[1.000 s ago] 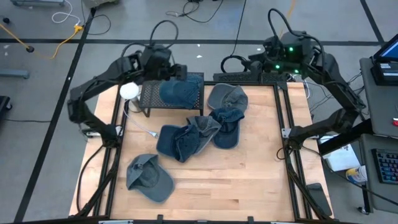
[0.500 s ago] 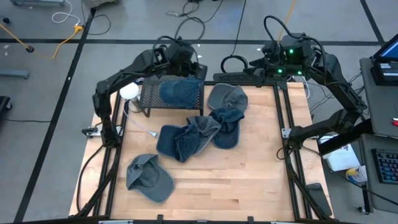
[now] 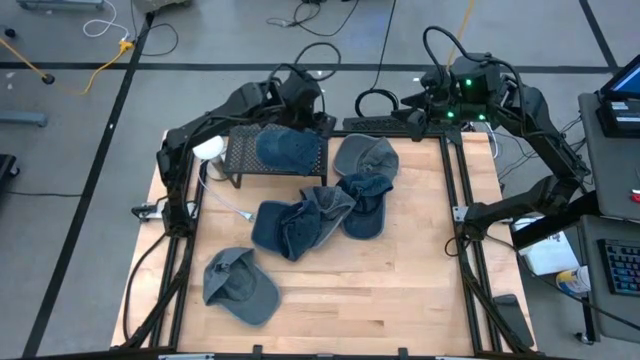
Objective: Pick & Place hat
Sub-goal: Put the top right blue cap on the shelf
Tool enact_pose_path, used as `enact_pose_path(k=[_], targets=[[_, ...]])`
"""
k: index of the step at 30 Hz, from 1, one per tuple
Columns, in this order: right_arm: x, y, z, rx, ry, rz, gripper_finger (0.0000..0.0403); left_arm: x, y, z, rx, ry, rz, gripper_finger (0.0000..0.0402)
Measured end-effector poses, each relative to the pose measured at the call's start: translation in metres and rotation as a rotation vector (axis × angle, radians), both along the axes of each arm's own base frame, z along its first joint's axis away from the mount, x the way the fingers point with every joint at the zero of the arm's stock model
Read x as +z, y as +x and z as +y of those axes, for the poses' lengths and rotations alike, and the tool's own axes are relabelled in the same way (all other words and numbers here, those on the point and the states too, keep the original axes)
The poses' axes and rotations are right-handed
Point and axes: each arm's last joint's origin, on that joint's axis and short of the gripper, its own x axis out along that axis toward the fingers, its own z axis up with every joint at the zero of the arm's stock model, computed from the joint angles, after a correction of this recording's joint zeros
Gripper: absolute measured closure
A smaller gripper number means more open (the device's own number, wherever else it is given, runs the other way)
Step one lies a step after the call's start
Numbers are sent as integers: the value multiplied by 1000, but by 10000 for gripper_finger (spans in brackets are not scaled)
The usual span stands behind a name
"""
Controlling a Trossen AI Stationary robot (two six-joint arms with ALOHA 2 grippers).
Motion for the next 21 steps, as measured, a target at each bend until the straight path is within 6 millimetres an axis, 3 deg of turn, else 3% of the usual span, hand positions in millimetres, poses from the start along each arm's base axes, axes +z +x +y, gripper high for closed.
enact_pose_path(k=[13, 21], targets=[[0, 0, 0, 3, -2, 1, 179, 0, 5, -13, -125, 135, 102, 201], [0, 0, 0, 15, -24, 9, 179, 6, 15, -22, -336, 235, 62, 214]])
